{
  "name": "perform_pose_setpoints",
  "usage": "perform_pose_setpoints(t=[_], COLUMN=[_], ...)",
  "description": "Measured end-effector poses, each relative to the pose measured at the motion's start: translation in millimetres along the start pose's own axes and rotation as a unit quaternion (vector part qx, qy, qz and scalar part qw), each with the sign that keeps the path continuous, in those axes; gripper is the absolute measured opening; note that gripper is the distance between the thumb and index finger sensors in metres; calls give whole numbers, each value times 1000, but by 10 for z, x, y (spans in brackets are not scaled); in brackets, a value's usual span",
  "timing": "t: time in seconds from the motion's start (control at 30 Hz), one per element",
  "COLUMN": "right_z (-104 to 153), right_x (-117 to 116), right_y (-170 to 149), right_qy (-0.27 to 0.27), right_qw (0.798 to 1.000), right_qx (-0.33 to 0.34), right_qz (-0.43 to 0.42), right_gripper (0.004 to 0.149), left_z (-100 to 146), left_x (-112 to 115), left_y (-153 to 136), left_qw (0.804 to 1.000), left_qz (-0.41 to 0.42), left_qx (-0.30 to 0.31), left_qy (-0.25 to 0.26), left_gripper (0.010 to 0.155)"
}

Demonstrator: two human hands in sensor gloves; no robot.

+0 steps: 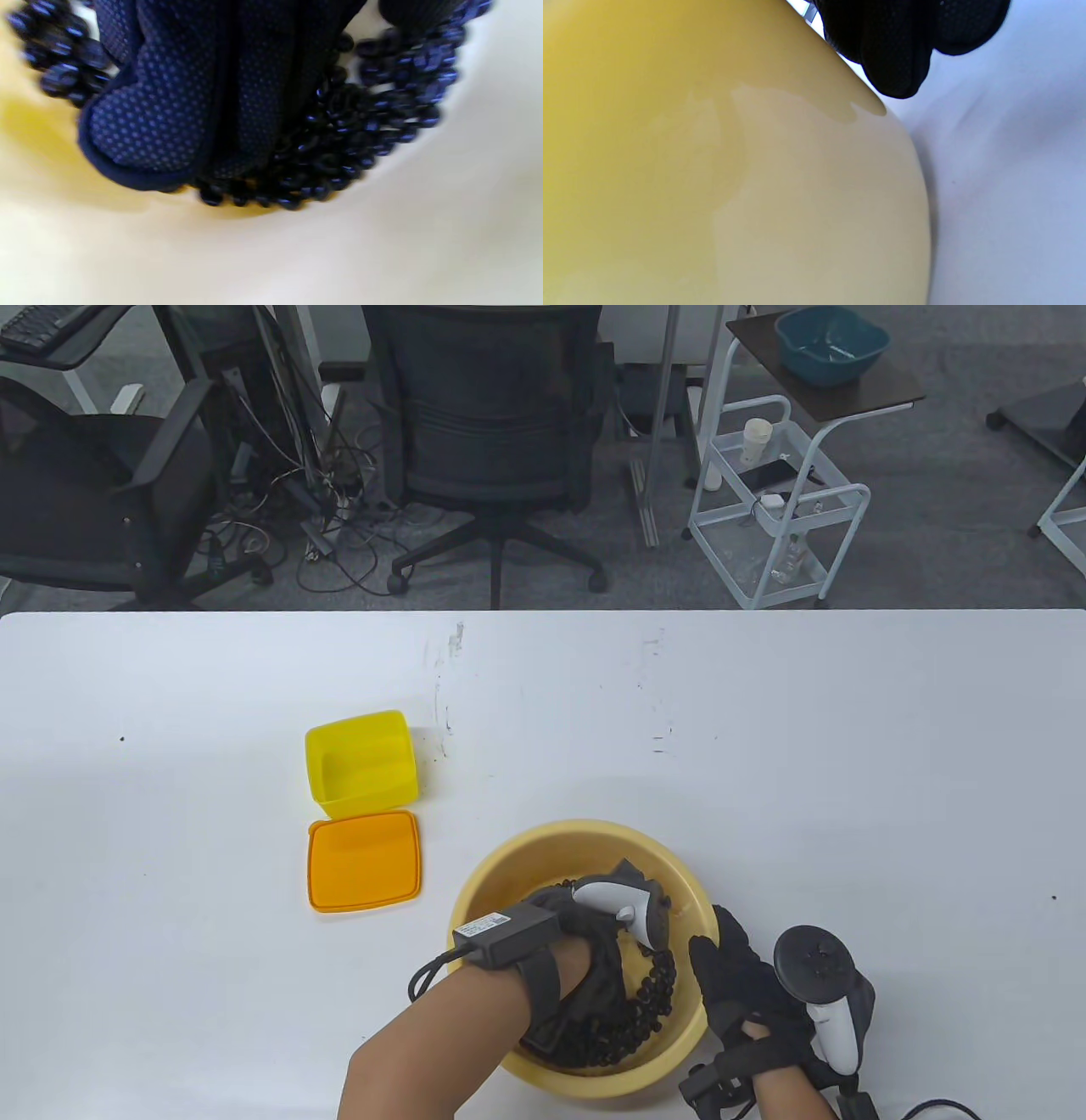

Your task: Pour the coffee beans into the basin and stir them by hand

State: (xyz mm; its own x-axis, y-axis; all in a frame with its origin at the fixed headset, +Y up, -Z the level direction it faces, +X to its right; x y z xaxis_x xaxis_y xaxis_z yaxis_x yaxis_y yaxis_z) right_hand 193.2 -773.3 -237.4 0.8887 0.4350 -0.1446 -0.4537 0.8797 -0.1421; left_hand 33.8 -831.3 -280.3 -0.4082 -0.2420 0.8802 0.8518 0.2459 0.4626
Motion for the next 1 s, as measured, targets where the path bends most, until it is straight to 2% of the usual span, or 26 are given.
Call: perform_pose_setpoints(t=[0.07, 0.17, 0.33, 0.47, 0.7, 0.77, 0.87, 0.97, 1.0], right_z=[0, 0, -3, -5, -2, -3, -3, -3, -3], right_x=[0, 1, -3, -3, -2, -2, -2, -2, -2], right_y=[0, 0, -3, -6, -9, -9, -10, -9, -10], right_qy=[0, 0, 0, 0, -1, 0, 0, 0, 0], right_qw=[1000, 1000, 1000, 1000, 1000, 1000, 1000, 1000, 1000], right_qx=[0, 0, 0, 0, 0, 0, 0, 0, 0], right_qz=[0, 0, 0, 0, -1, -1, -1, -1, -1], right_gripper=[66, 66, 66, 66, 66, 66, 66, 66, 66], left_z=[-18, -20, 68, 168, 333, 406, 499, 577, 599], left_x=[13, -13, -203, -333, -451, -493, -532, -542, -548], left_y=[67, 185, 205, 156, 25, 0, -6, 11, 7], left_qw=[998, 985, 964, 949, 941, 940, 939, 936, 933], left_qz=[44, 120, 163, 184, 158, 105, -4, -92, -126], left_qx=[45, 128, 191, 197, 142, 103, 36, -44, -89], left_qy=[-3, 8, 88, 166, 264, 308, 342, 337, 325], left_gripper=[70, 68, 67, 69, 71, 70, 66, 61, 61])
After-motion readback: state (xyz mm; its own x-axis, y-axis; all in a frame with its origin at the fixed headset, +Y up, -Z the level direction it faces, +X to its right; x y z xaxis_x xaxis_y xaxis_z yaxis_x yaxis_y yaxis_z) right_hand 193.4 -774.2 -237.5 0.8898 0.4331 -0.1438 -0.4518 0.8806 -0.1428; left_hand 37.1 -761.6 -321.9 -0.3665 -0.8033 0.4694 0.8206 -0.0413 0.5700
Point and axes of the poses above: the tracker on the back of each hand, its own y axis roughly to the thumb side, its own z axis roughly from the fingertips to the wrist, x = y × z, the point moved 4 cm from there along -z, roughly from the wrist to the fingertips, and after that the axes turned 5 degrees about x, right-handed, at the moved point
